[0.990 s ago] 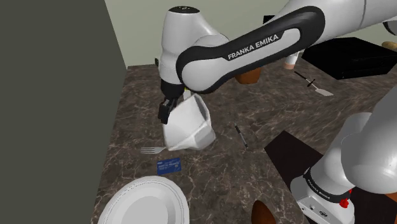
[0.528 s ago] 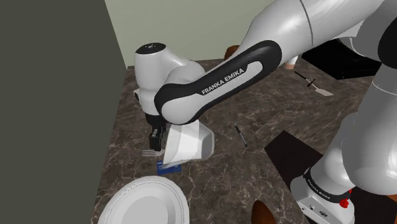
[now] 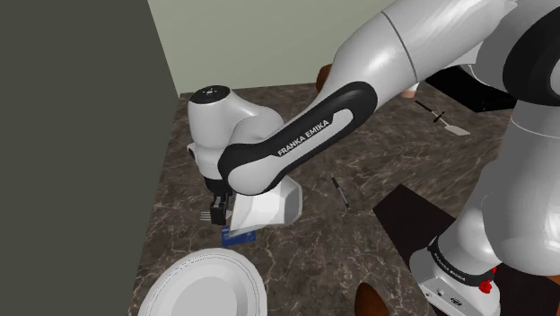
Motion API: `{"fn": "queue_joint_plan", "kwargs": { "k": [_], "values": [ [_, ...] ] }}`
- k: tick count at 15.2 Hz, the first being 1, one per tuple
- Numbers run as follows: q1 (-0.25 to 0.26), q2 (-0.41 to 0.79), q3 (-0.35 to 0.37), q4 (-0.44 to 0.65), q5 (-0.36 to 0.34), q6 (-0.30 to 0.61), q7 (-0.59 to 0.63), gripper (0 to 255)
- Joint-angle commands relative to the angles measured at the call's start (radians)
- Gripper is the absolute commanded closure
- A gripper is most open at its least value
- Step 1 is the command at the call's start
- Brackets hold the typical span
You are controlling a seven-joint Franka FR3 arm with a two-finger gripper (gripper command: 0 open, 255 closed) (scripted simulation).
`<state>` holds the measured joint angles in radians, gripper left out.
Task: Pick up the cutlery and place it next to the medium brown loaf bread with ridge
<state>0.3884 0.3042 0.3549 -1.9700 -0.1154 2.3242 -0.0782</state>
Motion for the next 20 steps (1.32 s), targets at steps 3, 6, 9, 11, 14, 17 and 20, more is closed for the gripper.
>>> {"fn": "queue_joint_plan", "kwargs": {
  "k": [3, 6, 9, 11, 14, 17, 20],
  "values": [
    [0.002, 0.008, -0.001, -0.001, -0.004, 0.009, 0.003, 0],
    [0.002, 0.008, -0.001, -0.001, -0.004, 0.009, 0.003, 0],
    [0.002, 0.008, -0.001, -0.001, -0.004, 0.009, 0.003, 255],
    [0.001, 0.007, -0.001, -0.002, -0.003, 0.009, 0.002, 255],
    [0.004, 0.011, -0.001, 0.004, -0.005, 0.007, 0.005, 255],
    [0.002, 0.008, -0.002, -0.001, -0.004, 0.009, 0.003, 255],
    [-0.002, -0.014, 0.003, 0.012, 0.008, -0.025, -0.005, 255]
  ]
}}
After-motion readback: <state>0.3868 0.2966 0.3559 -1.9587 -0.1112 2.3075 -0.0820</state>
